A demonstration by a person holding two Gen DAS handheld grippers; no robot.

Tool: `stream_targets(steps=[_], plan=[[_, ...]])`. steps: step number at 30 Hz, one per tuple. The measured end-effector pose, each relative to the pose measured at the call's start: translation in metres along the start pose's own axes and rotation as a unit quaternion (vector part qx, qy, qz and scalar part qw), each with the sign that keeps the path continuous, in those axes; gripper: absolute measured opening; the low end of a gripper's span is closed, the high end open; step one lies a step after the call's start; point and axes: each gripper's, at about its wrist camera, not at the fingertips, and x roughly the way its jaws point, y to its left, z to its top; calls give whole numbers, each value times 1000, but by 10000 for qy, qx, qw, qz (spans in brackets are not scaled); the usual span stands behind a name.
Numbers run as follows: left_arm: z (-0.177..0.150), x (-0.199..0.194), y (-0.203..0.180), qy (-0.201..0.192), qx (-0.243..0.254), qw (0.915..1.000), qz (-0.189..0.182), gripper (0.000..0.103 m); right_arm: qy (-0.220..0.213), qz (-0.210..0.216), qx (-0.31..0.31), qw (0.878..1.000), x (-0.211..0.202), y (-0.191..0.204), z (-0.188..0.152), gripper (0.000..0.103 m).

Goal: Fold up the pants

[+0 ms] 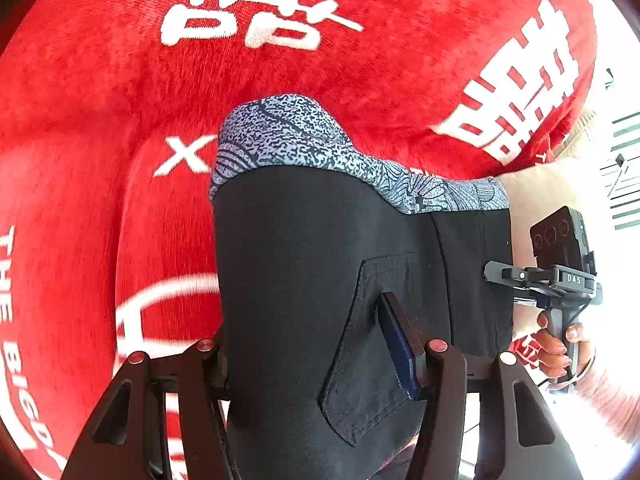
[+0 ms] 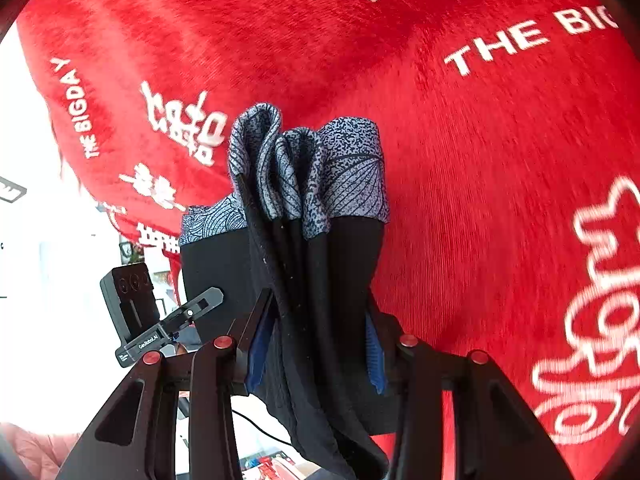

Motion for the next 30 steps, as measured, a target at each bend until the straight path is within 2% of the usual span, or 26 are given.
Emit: stream_targets(steps=[4, 9, 10, 12, 14, 16, 19, 20, 21, 22, 23, 26, 30], plan=[[-33, -4, 6, 60, -168, 9998, 55, 59, 127, -72, -37, 9999, -10, -1, -30, 44], [-64, 19, 24, 281, -220, 9991, 231, 59, 192, -300, 106, 9993, 8, -19, -60, 44], [-69, 24, 29, 322, -207, 9988, 310, 59, 204, -430, 105, 9988, 12, -24, -66, 45], [-77, 33, 37, 321, -222, 9976, 574, 73, 220, -759, 83, 9968, 18, -31, -76, 49], [-81, 28, 40, 111, -187, 9970, 748, 78, 126, -990, 13, 9950, 21, -29, -80, 57], [-81, 21, 44, 11, -206, 9954, 941, 79, -30, -1338, -34, 9910, 16, -25, -83, 59], [-76, 2, 41, -191, -158, 9906, 1345, 79, -383, -2090, -76, 9771, -2, -19, -89, 61], [-73, -8, 36, -387, -96, 9866, 1584, 79, -513, -2289, -114, 9720, -8, -13, -91, 57], [-69, -18, 33, -565, -32, 9852, 1617, 79, -669, -2474, -210, 9664, -15, -6, -94, 48], [-62, -28, 29, -735, -28, 9857, 1516, 79, -778, -2570, -318, 9628, -23, -1, -96, 31], [-57, -32, 27, -831, -52, 9864, 1420, 79, -867, -2641, -412, 9597, -24, 9, -96, 24], [-37, -30, 17, -926, -24, 9888, 1169, 79, -1088, -2684, -734, 9543, -34, 27, -103, 19], [-33, 1, 8, -702, 54, 9927, 984, 79, -815, -2875, -1079, 9482, -4, 41, -113, 19]])
